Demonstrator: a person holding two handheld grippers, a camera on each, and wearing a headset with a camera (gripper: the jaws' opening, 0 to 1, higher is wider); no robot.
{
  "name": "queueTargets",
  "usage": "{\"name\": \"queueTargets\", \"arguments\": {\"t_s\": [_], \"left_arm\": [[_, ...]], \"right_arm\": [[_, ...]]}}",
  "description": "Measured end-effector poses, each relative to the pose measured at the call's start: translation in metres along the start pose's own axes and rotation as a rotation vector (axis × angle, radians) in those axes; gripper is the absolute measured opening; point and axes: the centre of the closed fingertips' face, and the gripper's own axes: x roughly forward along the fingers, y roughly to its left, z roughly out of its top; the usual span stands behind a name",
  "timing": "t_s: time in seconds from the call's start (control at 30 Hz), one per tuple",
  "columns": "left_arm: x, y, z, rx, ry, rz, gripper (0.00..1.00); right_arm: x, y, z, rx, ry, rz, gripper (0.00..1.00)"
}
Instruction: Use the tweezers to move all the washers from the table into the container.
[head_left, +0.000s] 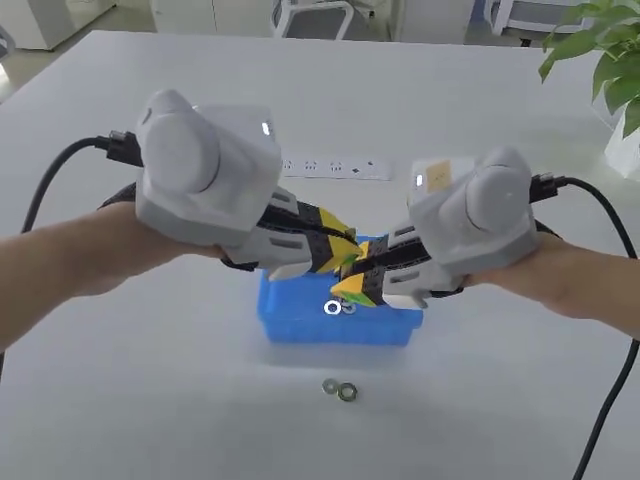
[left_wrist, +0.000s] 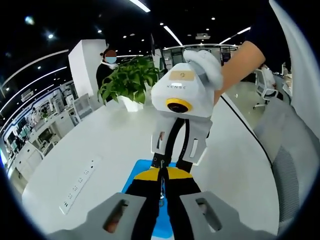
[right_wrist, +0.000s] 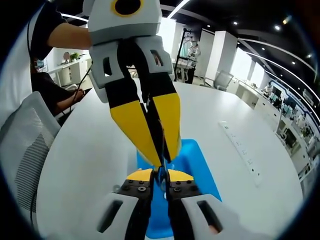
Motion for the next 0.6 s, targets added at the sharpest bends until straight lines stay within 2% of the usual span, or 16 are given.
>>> {"name": "queueTargets", "arguments": {"t_s": [0.1, 0.2, 0.3, 0.47, 0.6], "left_arm": [[-0.002, 0.003, 0.004, 0.002, -0.004, 0.007, 0.05], [-0.006, 0.006, 0.008, 0.006, -0.011, 0.019, 0.05], [-0.009, 0.007, 0.011, 0.011, -0.013, 0.025, 0.05], [-0.014, 0.004, 0.015, 0.023, -0.014, 0.028, 0.06], [-0.017, 0.0, 0.019, 0.026, -0.016, 0.028, 0.06]], "right_arm": [[-0.003, -0.004, 0.003, 0.016, -0.007, -0.028, 0.13], [-0.008, -0.01, 0.002, 0.015, 0.003, -0.073, 0.19], [-0.014, -0.011, 0.003, 0.039, -0.011, -0.079, 0.2], [-0.025, -0.005, 0.004, 0.066, -0.028, -0.091, 0.29], [-0.035, 0.007, 0.007, 0.097, -0.05, -0.088, 0.47]]}}
